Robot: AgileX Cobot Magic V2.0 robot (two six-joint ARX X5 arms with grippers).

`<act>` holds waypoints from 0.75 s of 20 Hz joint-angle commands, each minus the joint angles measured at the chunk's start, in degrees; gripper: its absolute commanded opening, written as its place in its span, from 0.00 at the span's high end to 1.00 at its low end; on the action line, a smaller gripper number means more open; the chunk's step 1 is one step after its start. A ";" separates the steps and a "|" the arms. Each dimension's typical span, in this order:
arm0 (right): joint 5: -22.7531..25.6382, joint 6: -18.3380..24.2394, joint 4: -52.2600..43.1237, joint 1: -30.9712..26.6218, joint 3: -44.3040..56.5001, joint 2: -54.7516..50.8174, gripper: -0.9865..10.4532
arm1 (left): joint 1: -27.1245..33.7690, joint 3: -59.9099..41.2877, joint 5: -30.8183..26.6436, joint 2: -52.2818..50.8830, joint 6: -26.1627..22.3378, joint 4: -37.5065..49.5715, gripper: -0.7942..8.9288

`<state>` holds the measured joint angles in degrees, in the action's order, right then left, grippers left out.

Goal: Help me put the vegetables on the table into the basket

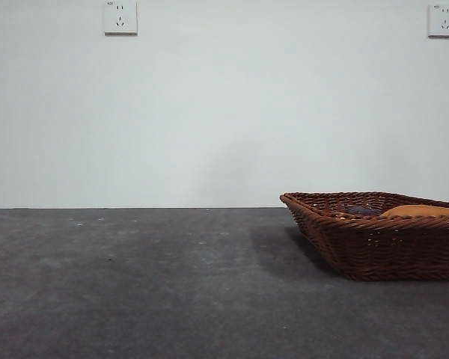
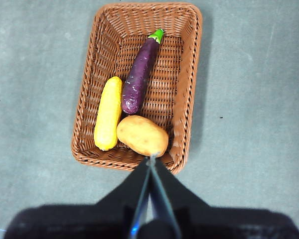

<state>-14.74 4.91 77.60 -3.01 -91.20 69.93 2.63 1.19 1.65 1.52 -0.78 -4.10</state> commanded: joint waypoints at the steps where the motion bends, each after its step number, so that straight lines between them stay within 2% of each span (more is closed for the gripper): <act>1: 0.24 -0.28 1.11 0.04 -0.04 0.09 0.91 | 0.22 -0.79 -0.87 -1.31 2.25 -4.00 0.92; 15: 0.24 -0.26 1.07 0.04 -0.04 0.09 0.91 | 0.20 -0.76 -0.57 0.57 2.25 -5.44 0.92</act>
<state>-14.72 4.93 77.60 -3.01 -91.20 69.95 2.68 1.04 0.82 2.11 1.15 -9.93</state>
